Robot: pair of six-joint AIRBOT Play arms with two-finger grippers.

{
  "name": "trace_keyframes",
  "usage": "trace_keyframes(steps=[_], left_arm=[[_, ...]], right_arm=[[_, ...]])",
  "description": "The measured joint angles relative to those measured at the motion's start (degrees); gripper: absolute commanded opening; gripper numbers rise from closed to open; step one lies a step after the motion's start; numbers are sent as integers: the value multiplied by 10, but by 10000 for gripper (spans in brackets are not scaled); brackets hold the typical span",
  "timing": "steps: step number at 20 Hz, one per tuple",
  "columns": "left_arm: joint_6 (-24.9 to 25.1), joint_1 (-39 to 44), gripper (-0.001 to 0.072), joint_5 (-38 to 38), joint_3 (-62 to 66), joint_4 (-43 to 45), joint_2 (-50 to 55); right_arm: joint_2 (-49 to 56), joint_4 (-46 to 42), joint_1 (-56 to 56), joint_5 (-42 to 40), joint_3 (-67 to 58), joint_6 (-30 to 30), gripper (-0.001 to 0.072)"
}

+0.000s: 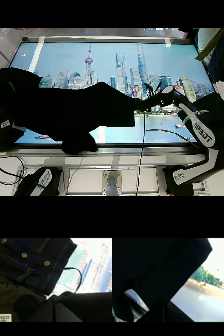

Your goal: Fold the clothes and pants, and hang the long-sleeved shirts on hangers.

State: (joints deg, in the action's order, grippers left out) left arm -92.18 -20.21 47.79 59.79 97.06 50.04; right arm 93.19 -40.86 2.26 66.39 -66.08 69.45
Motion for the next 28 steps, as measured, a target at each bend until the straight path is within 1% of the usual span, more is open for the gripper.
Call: trace_keyframes(steps=[1, 3, 6, 8, 10, 12, 14, 15, 17, 20, 21, 22, 23, 24, 25, 26, 27, 28], left_arm=[[0, 0, 10, 0, 0, 0, 0], [0, 0, 10, 0, 0, 1, 0], [0, 0, 10, -2, 0, -9, 0], [0, 0, 10, -12, 0, -28, 1], [0, 0, 10, -26, 0, -40, 6], [-5, 0, 10, -38, 0, -48, 16], [-12, 3, 10, -44, 0, -58, 34], [-15, 7, 10, -46, 0, -67, 46], [-18, 20, 10, -49, 0, -82, 79], [-19, 32, 10, -63, 0, -92, 133], [-19, 33, 10, -72, 0, -94, 146], [-19, 33, 10, -85, 0, -97, 157], [-20, 32, 10, -103, 0, -98, 164], [-23, 30, 11, -122, 0, -99, 169], [-26, 28, 36, -143, 0, -99, 173], [-29, 26, 258, -158, 2, -99, 175], [-32, 25, 578, -167, 6, -100, 177], [-35, 23, 651, -169, 13, -100, 177]], right_arm=[[-17, -12, -11, 4, -23, 3, 9], [-57, -66, -39, 16, -79, 21, 9], [-116, -185, -71, 11, -171, 55, 9], [-139, -249, -80, -21, -217, 67, 9], [-146, -294, -84, -77, -245, 75, 9], [-138, -319, -87, -140, -260, 82, 9], [-113, -333, -89, -174, -267, 86, 9], [-96, -335, -89, -180, -269, 87, 9], [-54, -345, -90, -165, -260, 89, 9], [-10, -352, -90, -148, -214, 91, 20], [-2, -352, -90, -141, -195, 92, 152], [4, -353, -90, -131, -179, 93, 397], [8, -353, -90, -115, -168, 94, 415], [10, -353, -91, -98, -162, 94, 415], [10, -351, -91, -82, -158, 95, 415], [9, -346, -91, -65, -157, 95, 415], [4, -339, -91, -50, -160, 95, 415], [-4, -329, -91, -40, -165, 96, 415]])
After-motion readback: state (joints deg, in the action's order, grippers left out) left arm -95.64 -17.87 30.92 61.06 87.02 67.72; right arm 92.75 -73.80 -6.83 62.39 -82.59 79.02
